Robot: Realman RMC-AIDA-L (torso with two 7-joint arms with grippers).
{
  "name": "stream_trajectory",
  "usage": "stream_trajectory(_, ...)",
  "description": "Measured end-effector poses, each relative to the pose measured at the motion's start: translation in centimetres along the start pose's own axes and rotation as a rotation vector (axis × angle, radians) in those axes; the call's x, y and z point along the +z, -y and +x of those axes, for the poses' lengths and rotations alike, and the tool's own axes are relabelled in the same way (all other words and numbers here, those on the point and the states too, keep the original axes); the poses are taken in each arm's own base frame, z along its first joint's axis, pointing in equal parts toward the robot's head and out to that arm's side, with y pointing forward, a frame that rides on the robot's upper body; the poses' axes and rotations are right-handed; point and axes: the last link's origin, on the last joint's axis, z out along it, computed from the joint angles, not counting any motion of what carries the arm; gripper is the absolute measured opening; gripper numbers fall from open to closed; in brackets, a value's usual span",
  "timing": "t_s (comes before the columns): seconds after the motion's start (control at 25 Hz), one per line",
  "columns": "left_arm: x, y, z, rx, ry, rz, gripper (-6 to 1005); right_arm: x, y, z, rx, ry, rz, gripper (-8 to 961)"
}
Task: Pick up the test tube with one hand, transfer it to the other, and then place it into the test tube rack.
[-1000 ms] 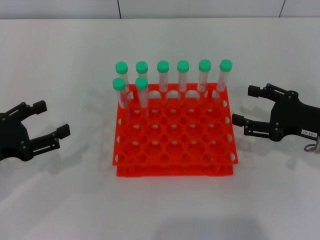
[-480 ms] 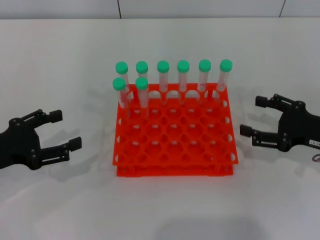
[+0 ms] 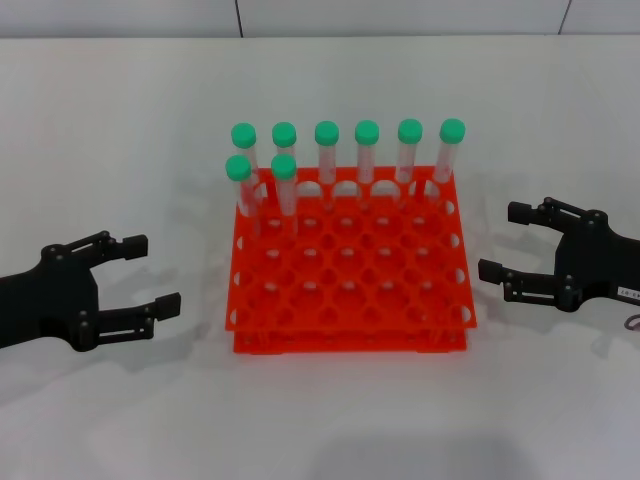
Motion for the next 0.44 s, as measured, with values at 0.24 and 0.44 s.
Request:
stream_trajectory(0.24, 0.11, 0.03, 0.06, 0.003, 0.004, -0.005, 893, 0.04, -0.07, -0.01, 0.003, 0.002, -0.003, 869)
stream_trajectory(0.44, 0.23, 0.08, 0.16, 0.007, 0.006, -0.009, 893, 0.03, -0.14, -0.01, 0.012, -0.001, -0.011, 869)
